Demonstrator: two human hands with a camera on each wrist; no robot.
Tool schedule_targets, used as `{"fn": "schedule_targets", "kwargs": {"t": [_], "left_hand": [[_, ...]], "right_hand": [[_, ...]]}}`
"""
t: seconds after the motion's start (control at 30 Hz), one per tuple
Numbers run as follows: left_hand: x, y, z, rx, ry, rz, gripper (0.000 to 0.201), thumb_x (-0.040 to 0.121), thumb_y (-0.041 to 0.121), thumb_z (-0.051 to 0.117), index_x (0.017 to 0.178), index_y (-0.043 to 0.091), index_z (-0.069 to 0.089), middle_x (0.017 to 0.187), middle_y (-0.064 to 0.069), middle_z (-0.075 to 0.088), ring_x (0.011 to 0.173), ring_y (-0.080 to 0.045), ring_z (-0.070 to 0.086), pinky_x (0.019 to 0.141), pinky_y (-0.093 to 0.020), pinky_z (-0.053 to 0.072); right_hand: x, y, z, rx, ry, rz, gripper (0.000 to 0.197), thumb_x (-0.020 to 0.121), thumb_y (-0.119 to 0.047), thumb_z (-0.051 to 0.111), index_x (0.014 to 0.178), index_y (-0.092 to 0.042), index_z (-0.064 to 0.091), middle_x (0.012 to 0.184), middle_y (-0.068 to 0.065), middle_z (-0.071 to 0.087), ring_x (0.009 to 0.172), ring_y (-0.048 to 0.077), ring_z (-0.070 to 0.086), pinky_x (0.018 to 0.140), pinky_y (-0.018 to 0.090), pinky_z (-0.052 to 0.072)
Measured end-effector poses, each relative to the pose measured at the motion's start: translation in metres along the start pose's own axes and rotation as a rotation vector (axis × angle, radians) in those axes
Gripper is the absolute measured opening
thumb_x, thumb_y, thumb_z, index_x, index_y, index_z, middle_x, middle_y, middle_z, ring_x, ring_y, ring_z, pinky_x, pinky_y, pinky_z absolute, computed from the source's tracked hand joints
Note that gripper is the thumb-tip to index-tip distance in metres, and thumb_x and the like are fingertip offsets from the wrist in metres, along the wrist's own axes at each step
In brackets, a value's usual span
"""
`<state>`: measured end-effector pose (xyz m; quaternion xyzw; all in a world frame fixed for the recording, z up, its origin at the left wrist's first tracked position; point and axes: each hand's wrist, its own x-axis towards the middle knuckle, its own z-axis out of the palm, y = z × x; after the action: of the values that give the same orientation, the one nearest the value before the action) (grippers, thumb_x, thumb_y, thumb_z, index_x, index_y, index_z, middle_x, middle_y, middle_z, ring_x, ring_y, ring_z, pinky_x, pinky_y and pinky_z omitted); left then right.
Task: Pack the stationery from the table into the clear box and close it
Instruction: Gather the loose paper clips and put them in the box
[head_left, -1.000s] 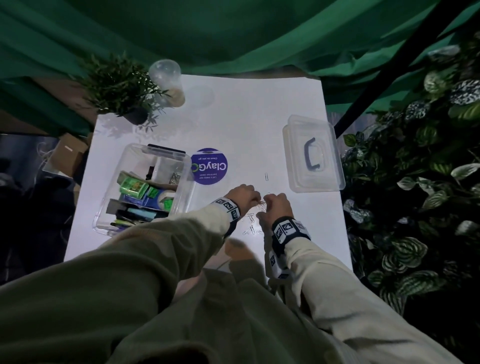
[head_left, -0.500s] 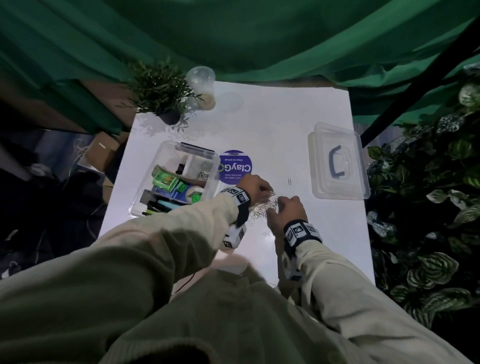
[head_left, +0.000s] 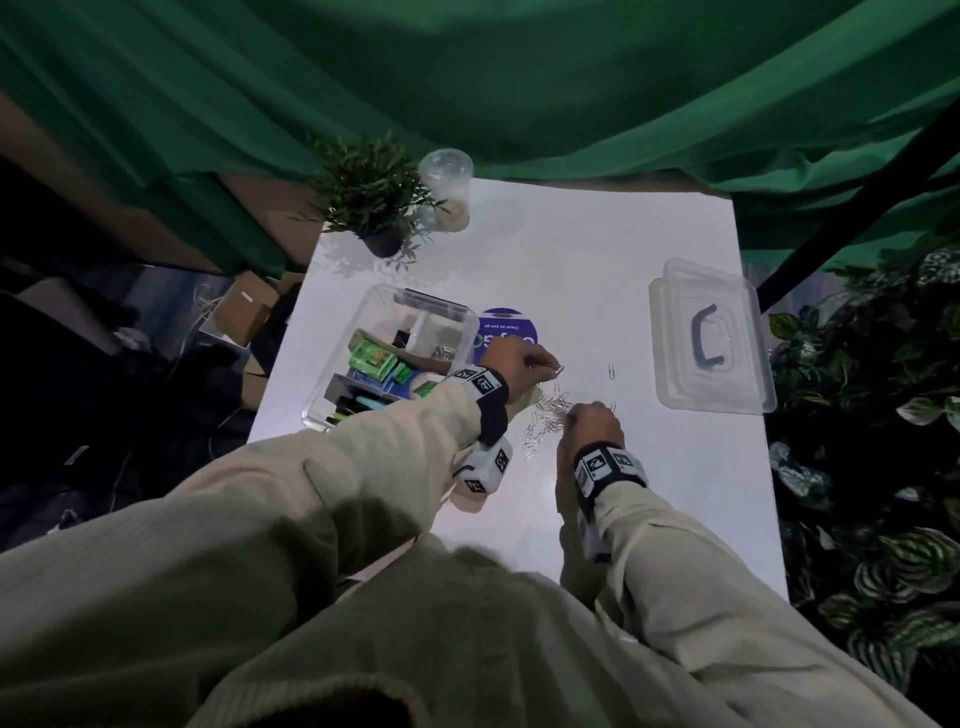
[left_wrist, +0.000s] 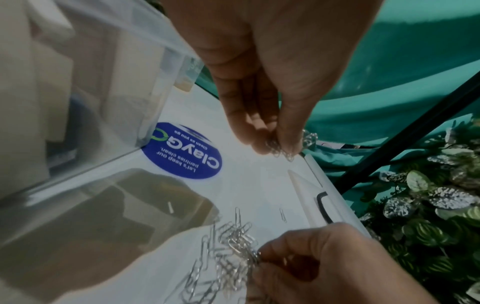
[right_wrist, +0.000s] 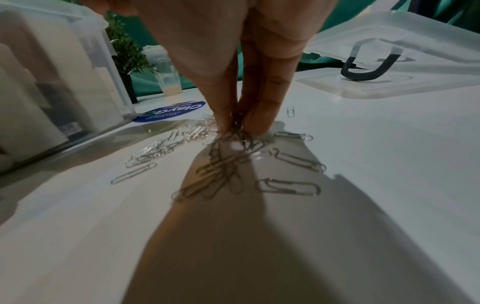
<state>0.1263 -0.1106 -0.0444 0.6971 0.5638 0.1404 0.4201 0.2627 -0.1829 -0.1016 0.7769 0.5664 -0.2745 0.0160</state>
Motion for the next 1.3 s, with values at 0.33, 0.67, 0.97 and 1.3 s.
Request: {"fn": "schedule_targets", "kwargs": {"t": [0.33,0.67,0.97,1.3], "left_hand": [[-0.013,-0.014,-0.092,-0.023,0.225,-0.019,0.013,0.083,0.014,0.072,0.095,0.011,0.077,0.093,-0.007,0.075,0.086,-0.017,0.069,0.082,-0.031,0.057],[-0.007,-0.053,-0.114,0.183,0.214,-0.313,0.019,0.078,0.018,0.074,0.097,0.016,0.076,0.101,-0.006,0.073,0.091,-0.022,0.069,0.078,-0.025,0.054],[-0.008,-0.054,-0.118,0.158,0.170,-0.271,0.021,0.088,0.013,0.061,0.105,0.010,0.073,0.112,-0.011,0.070,0.104,-0.028,0.065,0.092,-0.035,0.052],[-0.023,-0.077,-0.137,-0.091,0.236,-0.247,0.018,0.088,0.007,0.061,0.095,0.012,0.076,0.094,-0.008,0.075,0.078,-0.024,0.073,0.076,-0.034,0.061]], "right_hand": [[0.003,-0.013,-0.031,0.224,0.051,0.131,0.019,0.086,-0.011,0.060,0.096,-0.010,0.076,0.100,0.017,0.071,0.095,0.032,0.067,0.077,0.027,0.051],[0.011,-0.086,-0.080,0.792,0.002,0.142,0.011,0.068,-0.014,0.078,0.059,-0.016,0.072,0.074,0.008,0.073,0.075,0.025,0.072,0.076,0.035,0.060],[0.018,-0.164,-0.083,0.842,-0.080,0.040,0.011,0.072,-0.012,0.074,0.061,-0.013,0.073,0.074,0.005,0.074,0.075,0.022,0.072,0.078,0.031,0.059],[0.022,-0.197,-0.072,0.358,-0.027,0.003,0.018,0.087,-0.020,0.062,0.098,-0.009,0.072,0.095,0.009,0.068,0.087,0.022,0.066,0.078,0.025,0.053]]}}
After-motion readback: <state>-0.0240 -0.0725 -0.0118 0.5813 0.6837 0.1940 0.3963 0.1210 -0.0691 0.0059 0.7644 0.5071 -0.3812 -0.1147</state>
